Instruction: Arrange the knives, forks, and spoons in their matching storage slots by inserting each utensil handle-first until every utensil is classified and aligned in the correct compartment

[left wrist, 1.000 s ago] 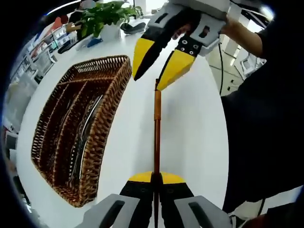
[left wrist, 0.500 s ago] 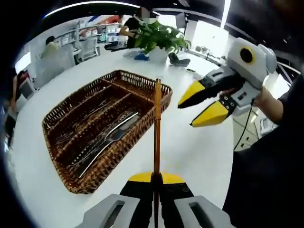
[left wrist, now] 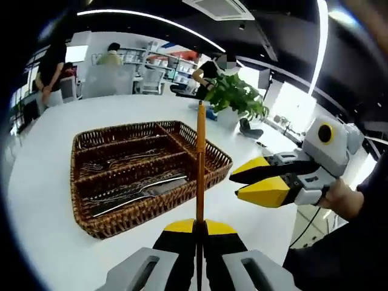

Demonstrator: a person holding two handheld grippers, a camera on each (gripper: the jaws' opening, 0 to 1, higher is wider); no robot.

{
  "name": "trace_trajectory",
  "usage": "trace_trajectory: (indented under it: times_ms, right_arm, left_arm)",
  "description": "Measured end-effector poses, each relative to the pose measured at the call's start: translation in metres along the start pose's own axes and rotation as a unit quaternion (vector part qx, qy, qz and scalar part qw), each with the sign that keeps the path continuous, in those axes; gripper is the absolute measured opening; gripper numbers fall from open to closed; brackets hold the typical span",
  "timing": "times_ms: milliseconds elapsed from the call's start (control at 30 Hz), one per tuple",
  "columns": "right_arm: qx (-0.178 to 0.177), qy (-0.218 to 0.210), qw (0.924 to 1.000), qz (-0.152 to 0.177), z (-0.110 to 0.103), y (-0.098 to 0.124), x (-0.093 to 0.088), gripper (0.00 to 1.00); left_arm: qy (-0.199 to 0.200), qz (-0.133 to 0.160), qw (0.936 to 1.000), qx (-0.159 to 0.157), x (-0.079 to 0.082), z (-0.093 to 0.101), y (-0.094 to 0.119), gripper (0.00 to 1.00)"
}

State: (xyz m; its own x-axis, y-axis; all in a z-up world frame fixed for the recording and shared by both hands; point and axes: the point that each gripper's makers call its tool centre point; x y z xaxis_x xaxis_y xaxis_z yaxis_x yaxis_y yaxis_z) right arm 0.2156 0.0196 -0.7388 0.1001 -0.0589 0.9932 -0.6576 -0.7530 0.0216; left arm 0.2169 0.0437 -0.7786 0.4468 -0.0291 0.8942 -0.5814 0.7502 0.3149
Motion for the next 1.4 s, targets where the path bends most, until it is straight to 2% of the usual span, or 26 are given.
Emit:
trace_trajectory:
  times_ms: [33, 133, 200, 300, 400, 567, 800, 967, 1100, 1233, 1300, 1400]
  right_arm:
    - [-0.002, -0.011, 0.9999, 0.006, -0.001, -0.001, 0.001, 0.10]
    - [-0.037, -0.058, 0.9962, 0.053, 0.004, -0.002, 0.014, 0.08]
    - [-0.038, -0.082, 0.9938, 0.065, 0.001, -0.001, 0.017, 0.08]
    - [-0.038, -0.085, 0.9939, 0.060, -0.001, -0.002, 0.014, 0.07]
    - [-0.033, -0.108, 0.9917, 0.061, -0.005, -0.003, 0.012, 0.08]
    - [-0.032, -0.110, 0.9920, 0.054, -0.009, -0.005, 0.008, 0.07]
    - [-0.033, -0.128, 0.9897, 0.056, -0.006, -0.004, 0.008, 0.04]
    - [-0.033, -0.153, 0.9856, 0.063, -0.005, -0.002, 0.010, 0.03]
    - [-0.031, -0.169, 0.9831, 0.063, -0.007, -0.002, 0.011, 0.03]
    - [-0.033, -0.182, 0.9806, 0.066, -0.006, -0.002, 0.011, 0.03]
    - [-0.034, -0.184, 0.9801, 0.067, -0.006, -0.002, 0.012, 0.05]
    - [-0.033, -0.189, 0.9795, 0.060, -0.006, -0.003, 0.009, 0.07]
  left_arm:
    - [0.009, 0.007, 0.9999, 0.002, 0.000, 0.002, 0.001, 0.03]
    - [0.016, 0.019, 0.9997, 0.000, 0.001, 0.008, 0.002, 0.03]
    - [0.018, 0.028, 0.9994, 0.003, 0.002, 0.011, 0.003, 0.03]
    - [0.022, 0.036, 0.9991, -0.001, 0.003, 0.016, 0.003, 0.03]
    - [0.022, 0.041, 0.9989, -0.005, 0.004, 0.020, 0.001, 0.03]
    - [0.020, 0.046, 0.9987, -0.015, 0.007, 0.026, -0.001, 0.03]
    - [-0.004, 0.038, 0.9991, -0.017, 0.006, 0.030, -0.005, 0.03]
    - [-0.035, 0.035, 0.9984, -0.027, 0.006, 0.037, -0.005, 0.05]
    - [-0.088, 0.021, 0.9955, -0.029, 0.005, 0.038, -0.006, 0.07]
    - [-0.110, 0.017, 0.9933, -0.028, 0.006, 0.039, -0.008, 0.08]
    - [-0.117, 0.017, 0.9928, -0.020, 0.008, 0.036, -0.007, 0.05]
    - [-0.117, 0.021, 0.9923, -0.035, 0.010, 0.045, -0.008, 0.03]
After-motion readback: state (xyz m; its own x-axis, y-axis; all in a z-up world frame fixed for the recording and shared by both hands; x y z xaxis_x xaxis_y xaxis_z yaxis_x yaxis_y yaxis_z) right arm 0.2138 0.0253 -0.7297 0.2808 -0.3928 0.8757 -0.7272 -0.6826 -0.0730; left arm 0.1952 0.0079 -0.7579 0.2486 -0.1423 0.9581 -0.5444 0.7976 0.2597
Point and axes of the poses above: the point that each gripper's makers call its tool centre point, and the gripper's own axes: y roughly backward along the fingers, z roughly to its right, x roughly out of its top, and after that the axes turned 14 degrees about z, right-handed
